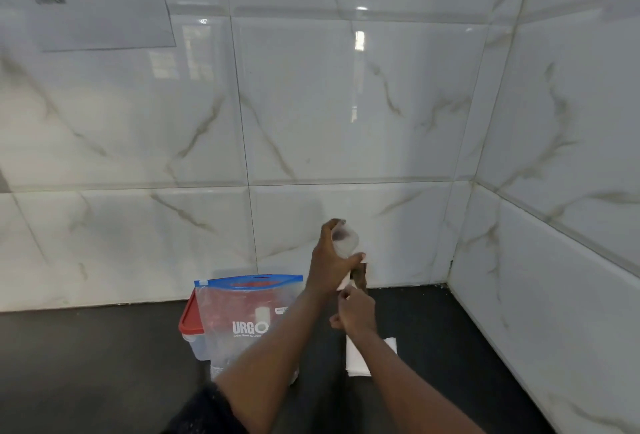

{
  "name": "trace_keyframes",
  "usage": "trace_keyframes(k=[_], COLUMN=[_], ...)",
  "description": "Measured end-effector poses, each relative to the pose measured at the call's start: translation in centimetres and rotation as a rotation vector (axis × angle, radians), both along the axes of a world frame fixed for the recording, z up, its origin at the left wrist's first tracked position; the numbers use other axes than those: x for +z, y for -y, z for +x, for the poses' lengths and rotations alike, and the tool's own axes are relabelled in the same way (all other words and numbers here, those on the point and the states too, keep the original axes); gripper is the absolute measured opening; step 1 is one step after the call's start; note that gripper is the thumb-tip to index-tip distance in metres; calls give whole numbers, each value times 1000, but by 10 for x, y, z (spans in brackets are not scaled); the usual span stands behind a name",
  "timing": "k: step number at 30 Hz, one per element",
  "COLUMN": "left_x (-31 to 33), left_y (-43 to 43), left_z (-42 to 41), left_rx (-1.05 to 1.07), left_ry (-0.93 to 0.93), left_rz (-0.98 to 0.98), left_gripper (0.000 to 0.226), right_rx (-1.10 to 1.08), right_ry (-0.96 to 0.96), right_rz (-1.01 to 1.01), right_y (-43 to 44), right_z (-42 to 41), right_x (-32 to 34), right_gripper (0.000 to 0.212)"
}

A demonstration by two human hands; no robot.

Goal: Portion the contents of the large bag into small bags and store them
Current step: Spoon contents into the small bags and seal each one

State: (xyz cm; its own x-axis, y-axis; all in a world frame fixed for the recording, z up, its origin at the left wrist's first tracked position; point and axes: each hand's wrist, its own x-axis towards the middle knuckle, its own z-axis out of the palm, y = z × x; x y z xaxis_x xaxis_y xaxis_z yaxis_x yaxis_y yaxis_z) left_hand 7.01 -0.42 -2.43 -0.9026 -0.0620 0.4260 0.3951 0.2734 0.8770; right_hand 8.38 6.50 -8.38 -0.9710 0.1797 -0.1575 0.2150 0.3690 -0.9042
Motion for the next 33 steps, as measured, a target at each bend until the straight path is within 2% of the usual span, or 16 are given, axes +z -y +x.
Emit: trace_keyframes(k=[2, 4, 7, 9, 13, 17, 20, 23, 25, 29, 33], left_x=[20, 35, 40, 38, 38, 47, 50, 45, 41, 37, 42], left_y=[17, 40, 79, 104, 135, 152, 165, 166, 160, 149, 136], left_z=[-5, -10, -13, -10, 2, 17, 23, 22, 22, 15, 5], left_rx=[20, 18, 1, 19, 54, 37, -9, -35, -21, -9, 9], left_ry=[-17, 13, 164, 274, 367, 417, 470, 512, 485, 426, 396], left_rz=[-62, -232, -570, -691, -761, -763, -804, -934, -978, -983, -964], left_gripper=[69, 68, 66, 66, 68, 76, 85, 71, 61, 56, 53], right_rx=[7, 1, 41, 84, 143, 168, 184, 190, 172, 128, 79], right_ry=[-21, -69, -81, -84, -69, -68, -60, -47, -75, -127, -147], right_rz=[8, 9, -4, -9, 96, 70, 60, 32, 64, 155, 188], right_y=[-3, -3, 5, 16, 41, 60, 64, 62, 62, 56, 40], right_z=[5, 10, 15, 21, 25, 27, 27, 26, 27, 26, 14], right_x=[16, 35, 52, 65, 70, 69, 71, 72, 72, 74, 77], right_gripper=[22, 23, 23, 32, 57, 66, 42, 20, 25, 37, 32])
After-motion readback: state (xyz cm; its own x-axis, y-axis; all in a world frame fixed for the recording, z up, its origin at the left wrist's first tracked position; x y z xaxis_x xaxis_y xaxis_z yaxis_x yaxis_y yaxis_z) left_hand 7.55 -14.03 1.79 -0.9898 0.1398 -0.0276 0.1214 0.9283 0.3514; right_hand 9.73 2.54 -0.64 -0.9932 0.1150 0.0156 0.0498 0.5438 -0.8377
